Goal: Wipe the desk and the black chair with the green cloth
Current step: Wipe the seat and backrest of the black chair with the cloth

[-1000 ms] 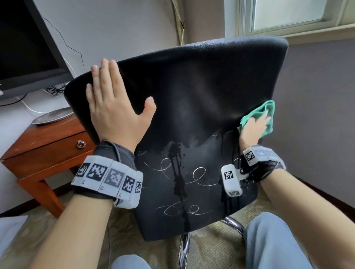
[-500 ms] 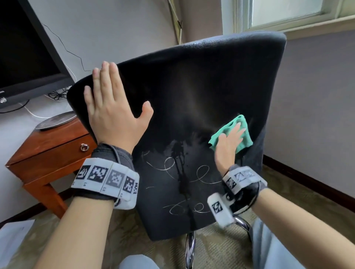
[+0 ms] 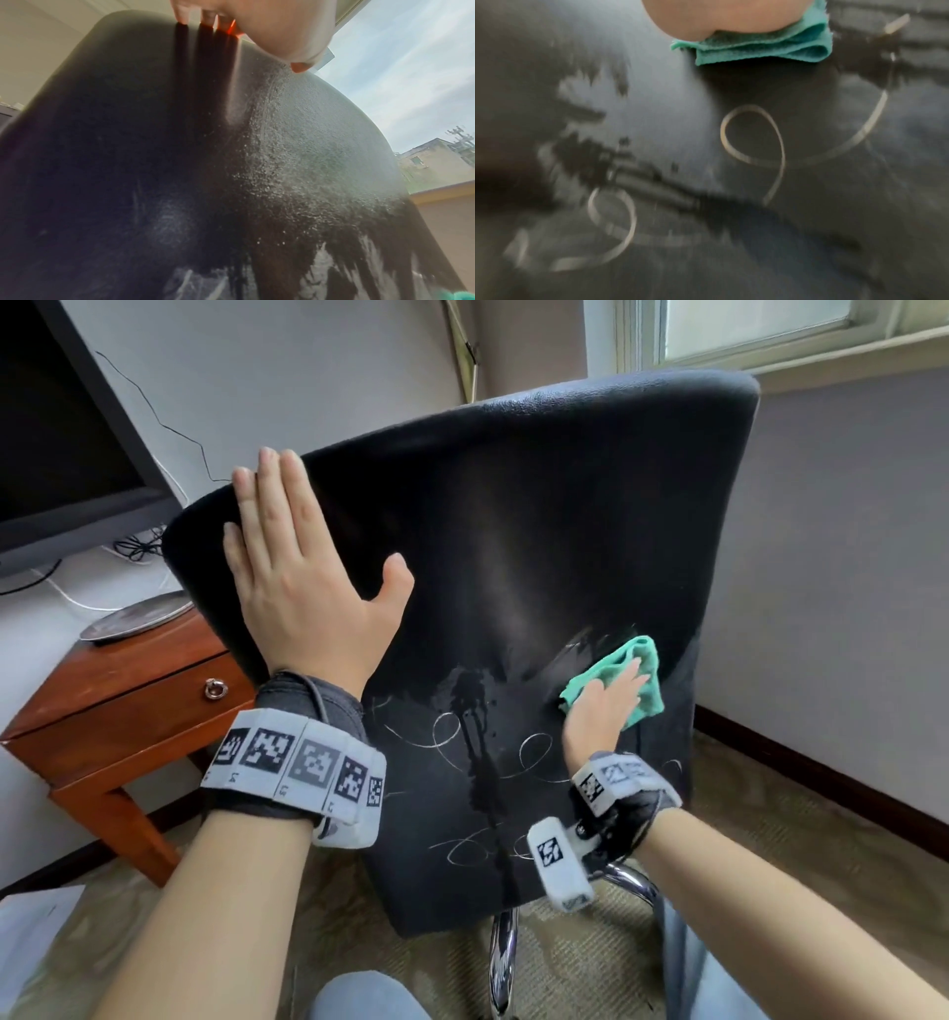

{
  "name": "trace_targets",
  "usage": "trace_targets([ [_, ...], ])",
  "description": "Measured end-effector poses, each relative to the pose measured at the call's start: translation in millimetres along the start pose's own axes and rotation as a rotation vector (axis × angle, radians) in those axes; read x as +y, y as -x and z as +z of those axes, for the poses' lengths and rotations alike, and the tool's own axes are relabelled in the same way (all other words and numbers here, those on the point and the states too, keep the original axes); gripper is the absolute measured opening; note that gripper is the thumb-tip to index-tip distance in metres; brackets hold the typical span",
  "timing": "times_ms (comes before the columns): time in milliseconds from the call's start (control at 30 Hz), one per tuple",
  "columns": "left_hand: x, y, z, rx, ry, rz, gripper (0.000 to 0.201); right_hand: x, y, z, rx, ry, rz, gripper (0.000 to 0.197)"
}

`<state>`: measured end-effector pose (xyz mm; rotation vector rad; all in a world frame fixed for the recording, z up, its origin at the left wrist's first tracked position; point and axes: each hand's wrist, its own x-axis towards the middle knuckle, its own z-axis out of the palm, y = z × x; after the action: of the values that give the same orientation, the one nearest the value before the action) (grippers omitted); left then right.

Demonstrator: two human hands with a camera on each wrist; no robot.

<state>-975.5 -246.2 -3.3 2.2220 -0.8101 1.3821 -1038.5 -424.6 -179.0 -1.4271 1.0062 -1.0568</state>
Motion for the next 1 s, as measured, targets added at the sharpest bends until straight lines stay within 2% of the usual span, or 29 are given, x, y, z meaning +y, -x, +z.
trace_targets([
  [100,-5,1,-3,-0.010,0.001,0.002,0.085,11,27,15,-0.112,0.052,-0.040,0.062],
  [200,-9,1,-4,-0.010,0.013,0.008,0.083,-7,30,15,-0.129,-0.029,-0.045,0.062],
  [400,-9,2,-4,-0.008,0.015,0.010,0.083,-90,-16,-17,-0.024,-0.139,-0.423,0.061],
  [500,-10,1,-4,0.004,0.012,0.011,0.083,-104,-29,-19,0.015,-0.165,-0.532,0.058],
  [600,-8,1,-2,0.004,0.020,0.004,0.083,-76,-29,-12,0.055,-0.152,-0.455,0.059],
  [700,-4,1,-2,0.015,0.020,-0.003,0.083,-36,-16,-5,0.099,-0.132,-0.233,0.061],
  [767,-3,2,-2,0.010,0.014,-0.004,0.083,-17,-4,0,0.084,-0.156,-0.064,0.059],
  [833,-2,2,-3,0.003,0.013,-0.006,0.084,-8,4,4,0.054,-0.164,0.041,0.059],
  [900,-2,2,-4,-0.001,0.016,-0.010,0.084,-9,13,4,-0.001,-0.128,0.008,0.061],
  [967,-2,2,-5,-0.002,0.023,-0.015,0.083,-17,28,5,-0.118,-0.093,-0.173,0.062],
  [1000,-3,2,-5,-0.004,0.029,-0.016,0.083,-21,38,4,-0.195,-0.050,-0.322,0.062],
])
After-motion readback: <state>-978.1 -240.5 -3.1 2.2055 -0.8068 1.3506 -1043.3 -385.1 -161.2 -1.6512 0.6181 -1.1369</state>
